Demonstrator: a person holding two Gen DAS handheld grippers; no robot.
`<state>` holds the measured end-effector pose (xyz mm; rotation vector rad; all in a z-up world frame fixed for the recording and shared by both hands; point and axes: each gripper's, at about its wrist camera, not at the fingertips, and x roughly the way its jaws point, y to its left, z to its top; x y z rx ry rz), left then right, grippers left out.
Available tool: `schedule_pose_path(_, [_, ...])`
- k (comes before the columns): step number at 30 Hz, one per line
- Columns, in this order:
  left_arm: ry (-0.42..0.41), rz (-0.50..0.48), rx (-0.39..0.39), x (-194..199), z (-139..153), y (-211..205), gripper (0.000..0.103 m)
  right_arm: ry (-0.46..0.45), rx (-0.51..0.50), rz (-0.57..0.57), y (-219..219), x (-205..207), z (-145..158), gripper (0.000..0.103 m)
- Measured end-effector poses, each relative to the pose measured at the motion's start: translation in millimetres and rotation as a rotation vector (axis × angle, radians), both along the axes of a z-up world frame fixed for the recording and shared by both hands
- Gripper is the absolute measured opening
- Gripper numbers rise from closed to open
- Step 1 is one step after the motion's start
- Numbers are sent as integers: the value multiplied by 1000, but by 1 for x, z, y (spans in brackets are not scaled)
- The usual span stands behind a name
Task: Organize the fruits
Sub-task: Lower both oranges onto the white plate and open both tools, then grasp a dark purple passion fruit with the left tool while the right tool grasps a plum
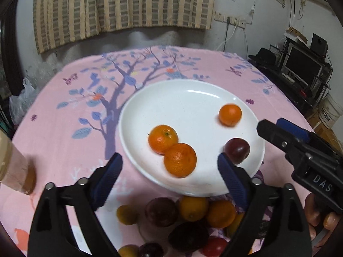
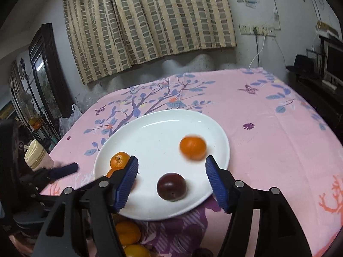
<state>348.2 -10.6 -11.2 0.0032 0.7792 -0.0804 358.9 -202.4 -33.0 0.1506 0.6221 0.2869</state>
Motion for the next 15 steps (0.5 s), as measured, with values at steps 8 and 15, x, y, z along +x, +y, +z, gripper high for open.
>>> schedule_pose_path(8, [-14, -2, -9, -27, 8, 7, 95, 14, 32, 22, -10, -35, -2, 68])
schedule_pose_path(15, [1, 46, 18, -46, -4, 27, 97, 69, 45, -14, -34, -54, -17, 68])
